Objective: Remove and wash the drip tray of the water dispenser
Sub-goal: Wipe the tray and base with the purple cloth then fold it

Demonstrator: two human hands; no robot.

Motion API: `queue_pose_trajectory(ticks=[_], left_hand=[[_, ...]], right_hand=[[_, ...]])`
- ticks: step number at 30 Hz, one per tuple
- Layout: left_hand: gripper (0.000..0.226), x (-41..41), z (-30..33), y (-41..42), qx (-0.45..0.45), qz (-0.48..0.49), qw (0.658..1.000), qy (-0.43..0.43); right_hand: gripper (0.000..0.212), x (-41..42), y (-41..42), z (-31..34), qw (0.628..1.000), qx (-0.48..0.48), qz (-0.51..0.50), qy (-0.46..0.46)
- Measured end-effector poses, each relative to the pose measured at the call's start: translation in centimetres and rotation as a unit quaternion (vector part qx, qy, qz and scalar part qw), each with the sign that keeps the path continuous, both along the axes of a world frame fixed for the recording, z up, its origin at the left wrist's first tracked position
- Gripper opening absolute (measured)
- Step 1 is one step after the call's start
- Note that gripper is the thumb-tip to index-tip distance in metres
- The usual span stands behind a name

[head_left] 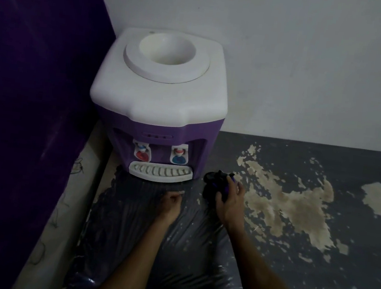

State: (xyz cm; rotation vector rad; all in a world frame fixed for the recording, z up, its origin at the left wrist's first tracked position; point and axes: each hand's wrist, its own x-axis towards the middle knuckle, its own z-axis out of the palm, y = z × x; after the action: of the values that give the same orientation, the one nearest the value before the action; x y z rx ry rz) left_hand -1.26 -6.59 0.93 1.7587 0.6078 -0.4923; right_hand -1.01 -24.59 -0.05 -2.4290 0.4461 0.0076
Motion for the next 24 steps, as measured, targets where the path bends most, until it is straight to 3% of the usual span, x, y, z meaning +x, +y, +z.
queue_pose_trajectory(ticks=[2, 5, 9, 12, 16, 20, 24], left_hand=[[0.029, -0.1, -0.1, -1.5, -0.017, -0.033, 0.999, 0.000], [0.029, 0.3, 0.1, -3.7, 0.026, -0.063, 0.998, -0.016], [0.030, 1.4, 0.7, -6.9, 0.090, -0.065, 0.993, -0.045], [0.043, 2.2, 1.1, -9.1, 0.122, -0.064, 0.988, -0.072], [0.045, 3.3, 1.3, -10.9, 0.113, -0.053, 0.989, -0.084], [0.023, 4.0, 1.6, -12.1, 0.079, -0.036, 0.988, -0.124], [0.011, 4.5, 2.5, -13.2, 0.027, -0.046, 0.990, -0.127]], right_hand=[[0.068, 0.9, -0.5, 0.6, 0.994, 0.077, -0.071, 0.025], [0.072, 2.6, -1.7, 1.0, 0.973, 0.158, -0.133, 0.103], [0.050, 3.7, -3.3, 0.9, 0.956, 0.238, -0.092, 0.147], [0.031, 3.9, -4.5, 1.7, 0.921, 0.359, -0.068, 0.131], [0.040, 3.9, -6.5, 3.0, 0.860, 0.494, 0.026, 0.121], [0.031, 4.7, -8.6, 4.2, 0.855, 0.506, 0.065, 0.096], [0.046, 6.0, -10.1, 4.6, 0.882, 0.456, 0.038, 0.113]])
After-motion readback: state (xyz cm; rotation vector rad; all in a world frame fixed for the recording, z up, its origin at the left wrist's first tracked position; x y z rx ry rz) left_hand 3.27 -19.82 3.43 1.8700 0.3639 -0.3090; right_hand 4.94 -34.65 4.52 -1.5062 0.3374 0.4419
